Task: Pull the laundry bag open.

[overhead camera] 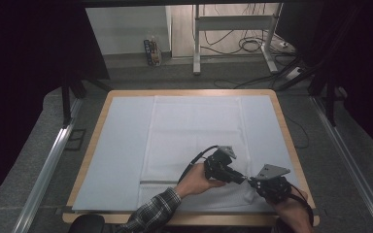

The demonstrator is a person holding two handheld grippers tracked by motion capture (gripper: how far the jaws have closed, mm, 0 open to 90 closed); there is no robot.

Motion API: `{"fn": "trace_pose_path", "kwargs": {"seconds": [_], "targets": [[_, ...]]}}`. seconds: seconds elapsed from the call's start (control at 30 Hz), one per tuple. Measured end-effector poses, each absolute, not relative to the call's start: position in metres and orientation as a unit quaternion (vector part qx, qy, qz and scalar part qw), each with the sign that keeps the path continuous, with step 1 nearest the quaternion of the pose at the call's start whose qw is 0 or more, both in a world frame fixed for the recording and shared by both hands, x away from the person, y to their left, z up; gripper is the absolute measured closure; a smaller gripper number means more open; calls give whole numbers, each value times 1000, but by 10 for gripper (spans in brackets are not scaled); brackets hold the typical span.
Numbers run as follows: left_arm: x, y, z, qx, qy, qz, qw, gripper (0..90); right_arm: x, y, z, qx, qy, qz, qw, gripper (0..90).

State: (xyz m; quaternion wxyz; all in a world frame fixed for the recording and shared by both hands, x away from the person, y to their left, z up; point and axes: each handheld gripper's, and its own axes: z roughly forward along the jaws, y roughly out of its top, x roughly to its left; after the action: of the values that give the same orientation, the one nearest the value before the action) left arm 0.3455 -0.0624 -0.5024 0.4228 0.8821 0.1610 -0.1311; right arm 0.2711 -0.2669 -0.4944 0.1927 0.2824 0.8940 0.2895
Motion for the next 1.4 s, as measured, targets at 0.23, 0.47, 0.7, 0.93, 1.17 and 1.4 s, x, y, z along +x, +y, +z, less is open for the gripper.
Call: {"fn": "trace_pose_path", "kwargs": {"seconds": [0.23,0.47,0.7,0.93,1.17,1.4], "targets": [[345,-62,-502,884,170,-130,416,829,271,-267,-494,280,894,290,196,839],[342,-61,-500,884,173,-118,419,850,272,-268,-494,284,893,296,184,800],[342,-58,-499,882,165,-120,426,858,278,-267,-492,279,889,305,199,582],[342,-60,-501,883,176,-129,415,861,280,-256,-496,241,907,283,198,810],[336,-60,-501,898,155,-97,400,867,279,-255,-496,243,910,278,187,843],[334,-58,-502,900,161,-92,395,879,279,-257,-497,251,909,280,179,850]]}}
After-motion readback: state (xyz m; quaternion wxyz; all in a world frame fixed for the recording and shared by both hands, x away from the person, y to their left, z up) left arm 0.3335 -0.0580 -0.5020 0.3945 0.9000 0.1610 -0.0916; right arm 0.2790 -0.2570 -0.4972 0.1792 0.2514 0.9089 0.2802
